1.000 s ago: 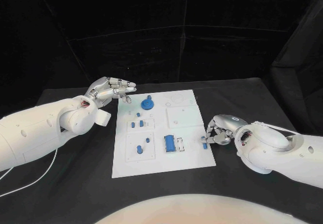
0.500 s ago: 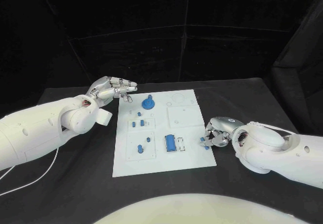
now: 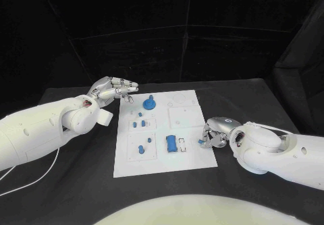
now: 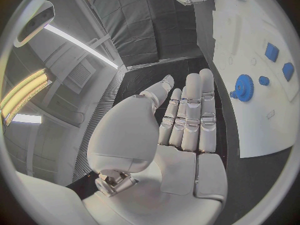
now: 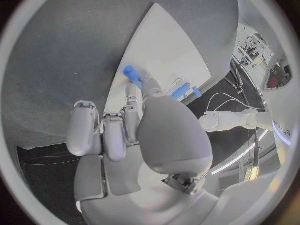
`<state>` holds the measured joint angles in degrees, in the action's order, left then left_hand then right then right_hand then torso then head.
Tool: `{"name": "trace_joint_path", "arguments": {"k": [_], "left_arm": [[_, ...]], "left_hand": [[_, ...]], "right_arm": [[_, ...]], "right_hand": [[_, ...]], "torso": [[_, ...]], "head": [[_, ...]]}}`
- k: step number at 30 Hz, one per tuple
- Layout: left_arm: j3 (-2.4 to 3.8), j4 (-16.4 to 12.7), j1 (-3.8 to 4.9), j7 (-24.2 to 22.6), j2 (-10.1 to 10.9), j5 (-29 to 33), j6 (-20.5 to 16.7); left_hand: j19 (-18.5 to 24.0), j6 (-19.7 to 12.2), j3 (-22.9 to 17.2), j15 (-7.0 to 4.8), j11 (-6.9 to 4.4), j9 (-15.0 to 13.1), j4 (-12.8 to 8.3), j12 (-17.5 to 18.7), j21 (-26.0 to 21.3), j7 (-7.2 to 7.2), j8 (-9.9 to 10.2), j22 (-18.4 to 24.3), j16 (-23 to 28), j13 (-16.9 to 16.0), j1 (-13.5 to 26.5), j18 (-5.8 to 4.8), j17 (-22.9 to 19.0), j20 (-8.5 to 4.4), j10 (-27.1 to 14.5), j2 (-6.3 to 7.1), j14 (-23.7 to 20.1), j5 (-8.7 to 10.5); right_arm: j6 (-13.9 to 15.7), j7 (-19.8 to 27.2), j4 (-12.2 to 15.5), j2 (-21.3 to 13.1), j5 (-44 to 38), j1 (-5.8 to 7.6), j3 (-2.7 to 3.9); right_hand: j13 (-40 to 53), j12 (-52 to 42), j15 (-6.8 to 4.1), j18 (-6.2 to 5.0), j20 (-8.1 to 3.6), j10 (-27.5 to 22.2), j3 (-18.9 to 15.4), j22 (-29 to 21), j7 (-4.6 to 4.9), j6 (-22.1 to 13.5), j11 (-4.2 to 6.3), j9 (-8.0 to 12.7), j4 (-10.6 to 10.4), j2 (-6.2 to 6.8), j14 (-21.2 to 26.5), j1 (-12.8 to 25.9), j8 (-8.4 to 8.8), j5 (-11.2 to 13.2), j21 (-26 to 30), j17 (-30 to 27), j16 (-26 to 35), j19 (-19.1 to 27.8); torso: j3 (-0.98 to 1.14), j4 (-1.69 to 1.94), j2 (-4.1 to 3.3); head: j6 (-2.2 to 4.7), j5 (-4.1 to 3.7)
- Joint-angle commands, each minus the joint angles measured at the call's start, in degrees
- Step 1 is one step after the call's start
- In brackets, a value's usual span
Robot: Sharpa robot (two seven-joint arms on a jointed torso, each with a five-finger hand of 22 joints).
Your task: Assemble the parts on the task board
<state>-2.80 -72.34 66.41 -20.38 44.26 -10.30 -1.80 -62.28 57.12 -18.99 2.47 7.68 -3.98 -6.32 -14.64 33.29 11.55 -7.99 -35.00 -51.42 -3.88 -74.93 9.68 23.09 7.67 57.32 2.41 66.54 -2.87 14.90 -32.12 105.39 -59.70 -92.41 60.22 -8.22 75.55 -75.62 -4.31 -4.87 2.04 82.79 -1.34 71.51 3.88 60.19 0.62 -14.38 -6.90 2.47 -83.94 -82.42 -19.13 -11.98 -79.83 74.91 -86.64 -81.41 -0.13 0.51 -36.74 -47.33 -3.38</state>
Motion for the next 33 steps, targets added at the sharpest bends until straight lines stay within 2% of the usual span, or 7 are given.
{"name": "trace_joint_path", "arguments": {"k": [1, 8, 12, 17, 21, 24, 33], "left_arm": [[0.05, -0.1, 0.07, -0.2, 0.0, 0.2, 0.7], [0.05, -0.1, 0.06, -0.2, 0.0, 0.2, 0.7], [0.05, -0.1, 0.05, -0.2, 0.0, 0.2, 0.7], [0.05, -0.1, 0.05, -0.2, 0.0, 0.2, 0.7], [0.05, -0.1, 0.05, -0.2, 0.1, 0.2, 0.7], [0.05, -0.1, 0.05, -0.2, 0.1, 0.2, 0.7], [0.05, -0.2, 0.05, -0.2, 0.1, 0.2, 0.8]], "left_hand": [[-0.2, -0.5, 0.3, -0.04, -0.14, 0.0, -0.1, -0.4, -0.3, -0.02, 0.0, 0.1, -0.3, 0.0, -0.3, 0.71, -0.1, 0.35, -0.3, 0.09, -0.4, 0.06], [-0.2, -0.6, 0.3, -0.04, -0.14, 0.0, -0.1, -0.4, -0.3, -0.03, 0.0, 0.1, -0.3, 0.0, -0.3, 0.71, -0.1, 0.36, -0.4, 0.11, -0.4, 0.06], [-0.2, -0.6, 0.3, -0.04, -0.14, 0.0, -0.1, -0.4, -0.3, -0.03, 0.0, 0.1, -0.3, 0.0, -0.3, 0.71, -0.1, 0.36, -0.4, 0.11, -0.4, 0.06], [-0.2, -0.6, 0.3, -0.04, -0.14, 0.0, -0.1, -0.4, -0.3, -0.03, 0.0, 0.1, -0.3, 0.0, -0.3, 0.71, -0.1, 0.36, -0.4, 0.11, -0.4, 0.06], [-0.2, -0.6, 0.3, -0.04, -0.14, 0.0, -0.1, -0.4, -0.3, -0.03, 0.0, 0.1, -0.3, 0.0, -0.3, 0.71, -0.1, 0.36, -0.4, 0.11, -0.4, 0.06], [-0.2, -0.6, 0.3, -0.04, -0.14, 0.0, -0.1, -0.4, -0.3, -0.03, 0.0, 0.1, -0.3, 0.0, -0.3, 0.71, -0.1, 0.36, -0.4, 0.11, -0.4, 0.06], [-0.2, -0.6, 0.3, -0.04, -0.14, 0.0, -0.1, -0.4, -0.3, -0.03, 0.0, 0.1, -0.3, 0.0, -0.3, 0.71, -0.1, 0.36, -0.4, 0.11, -0.4, 0.06]], "right_arm": [[-2.6, -1.4, -0.4, 0.0, -1.9, -0.66, -0.61], [0.9, -0.5, 1.5, -0.9, -1.3, -0.65, -0.57], [2.7, 0.2, 2.6, -1.4, 0.1, -0.63, -0.55], [6.4, 1.6, 3.8, -1.7, 2.2, -0.62, -0.53], [10.3, 3.2, 4.7, -1.9, 3.5, -0.61, -0.51], [12.0, 3.9, 5.1, -1.9, 4.4, -0.61, -0.5], [12.8, 3.9, 5.0, -0.5, 7.8, -0.61, -0.5]], "right_hand": [[0.8, 0.6, -0.26, 0.94, -0.29, -0.2, 2.4, 0.0, -0.11, 0.4, 0.22, 0.0, 0.9, -2.62, -4.7, -3.6, -0.15, -1.1, -0.1, 8.3, 0.2, 0.2], [1.0, 0.7, 0.11, 0.98, 0.12, -0.1, 8.7, 0.1, 0.44, -0.2, -0.23, 0.1, 0.9, -0.51, -4.7, -1.2, 1.38, -6.9, -0.1, 8.4, 0.2, 0.2], [1.3, 0.5, 0.33, 0.99, 0.26, 0.2, 13.2, 0.4, 0.77, -0.1, -0.28, 0.2, 0.6, 1.36, -4.8, 1.2, 2.52, -7.7, -0.2, 8.6, 0.0, 0.0], [1.7, 0.2, 0.34, 1.1, 0.26, 0.5, 17.1, 1.1, 0.62, 0.3, -0.44, 0.1, 0.1, 3.13, -4.9, 3.9, 3.33, -8.7, -0.6, 8.9, -0.2, -0.3], [2.0, -0.1, 0.29, 1.21, 0.21, 0.7, 19.0, 1.6, 0.63, 0.6, -0.41, -0.1, -0.3, 4.3, -4.9, 5.6, 3.68, -10.0, -0.9, 9.2, -0.3, -0.6], [2.1, -0.2, 0.26, 1.27, 0.18, 0.9, 19.9, 1.9, 0.59, 0.8, -0.37, -0.2, -0.4, 4.97, -4.9, 6.5, 3.86, -10.9, -1.1, 9.3, -0.4, -0.8], [2.1, -0.2, 0.28, 1.29, 0.18, 1.0, 20.6, 2.0, 0.59, 1.0, -0.39, -0.4, -1.0, 5.9, -4.9, 8.5, 4.19, -11.7, -1.2, 9.3, -0.4, -0.8]], "torso": [[0.04, 0.01, -0.03], [0.02, 0.0, 0.0], [0.01, -0.01, 0.03], [0.02, 0.03, -0.04], [0.02, -0.07, -0.04], [-0.02, -0.1, 0.02], [-0.01, 0.01, 0.03]], "head": [[0.03, 0.05], [0.07, 0.18], [0.13, 0.18], [0.11, 0.26], [0.08, 0.39], [0.03, 0.43], [-0.09, 0.61]]}}
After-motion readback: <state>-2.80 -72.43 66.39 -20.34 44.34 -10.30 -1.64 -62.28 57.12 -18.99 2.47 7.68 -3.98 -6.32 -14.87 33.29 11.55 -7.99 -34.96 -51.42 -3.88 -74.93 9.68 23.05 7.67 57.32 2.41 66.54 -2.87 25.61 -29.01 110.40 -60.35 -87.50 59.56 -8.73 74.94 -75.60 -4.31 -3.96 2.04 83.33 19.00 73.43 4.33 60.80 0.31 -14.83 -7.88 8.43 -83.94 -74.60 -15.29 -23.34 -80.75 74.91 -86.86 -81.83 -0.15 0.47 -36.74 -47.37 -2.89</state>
